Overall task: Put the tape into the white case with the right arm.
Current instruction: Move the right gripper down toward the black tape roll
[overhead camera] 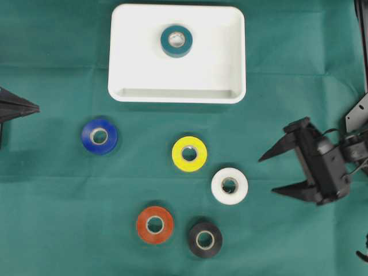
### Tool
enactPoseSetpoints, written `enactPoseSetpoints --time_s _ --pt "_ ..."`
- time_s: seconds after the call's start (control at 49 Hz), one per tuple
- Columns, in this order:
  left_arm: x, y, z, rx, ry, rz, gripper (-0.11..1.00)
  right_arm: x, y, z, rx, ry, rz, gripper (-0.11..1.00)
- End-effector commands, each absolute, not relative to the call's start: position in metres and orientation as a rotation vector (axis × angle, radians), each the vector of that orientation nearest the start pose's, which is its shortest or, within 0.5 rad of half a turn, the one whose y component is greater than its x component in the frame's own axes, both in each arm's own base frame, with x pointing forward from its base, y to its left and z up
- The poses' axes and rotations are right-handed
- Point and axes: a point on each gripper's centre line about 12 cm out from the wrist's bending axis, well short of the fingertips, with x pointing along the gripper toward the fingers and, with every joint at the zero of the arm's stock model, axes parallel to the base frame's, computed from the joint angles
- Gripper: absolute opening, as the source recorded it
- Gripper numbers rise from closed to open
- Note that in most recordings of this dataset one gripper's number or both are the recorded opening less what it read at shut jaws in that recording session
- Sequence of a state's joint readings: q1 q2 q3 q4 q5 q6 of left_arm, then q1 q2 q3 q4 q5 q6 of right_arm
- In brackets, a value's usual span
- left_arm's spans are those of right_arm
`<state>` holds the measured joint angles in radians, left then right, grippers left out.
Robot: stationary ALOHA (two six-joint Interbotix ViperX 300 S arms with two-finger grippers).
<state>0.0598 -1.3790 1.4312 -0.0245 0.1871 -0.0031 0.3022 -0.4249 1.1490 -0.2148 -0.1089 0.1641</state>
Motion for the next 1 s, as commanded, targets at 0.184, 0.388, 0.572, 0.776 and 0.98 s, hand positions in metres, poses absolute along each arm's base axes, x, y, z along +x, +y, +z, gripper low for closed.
enactPoseSetpoints --time_s 0.184,0.388,0.572,0.776,0.98 --pt "0.133 0.008 0.204 -0.035 0.225 0.063 0.01 0.286 0.111 0.16 -0.149 0.598 0.392 0.61" --pt "0.132 0.008 0.204 -0.036 0.226 0.063 0.01 0.318 0.135 0.158 -0.159 0.6 0.424 0.61" --pt "0.132 0.008 0.203 -0.036 0.228 0.063 0.01 0.343 0.155 0.151 -0.167 0.606 0.446 0.61" --pt "0.132 0.008 0.204 -0.035 0.226 0.063 0.01 0.362 0.176 0.149 -0.174 0.595 0.474 0.61" --pt "0.132 0.008 0.204 -0.035 0.226 0.063 0.01 0.374 0.187 0.142 -0.178 0.599 0.482 0.61"
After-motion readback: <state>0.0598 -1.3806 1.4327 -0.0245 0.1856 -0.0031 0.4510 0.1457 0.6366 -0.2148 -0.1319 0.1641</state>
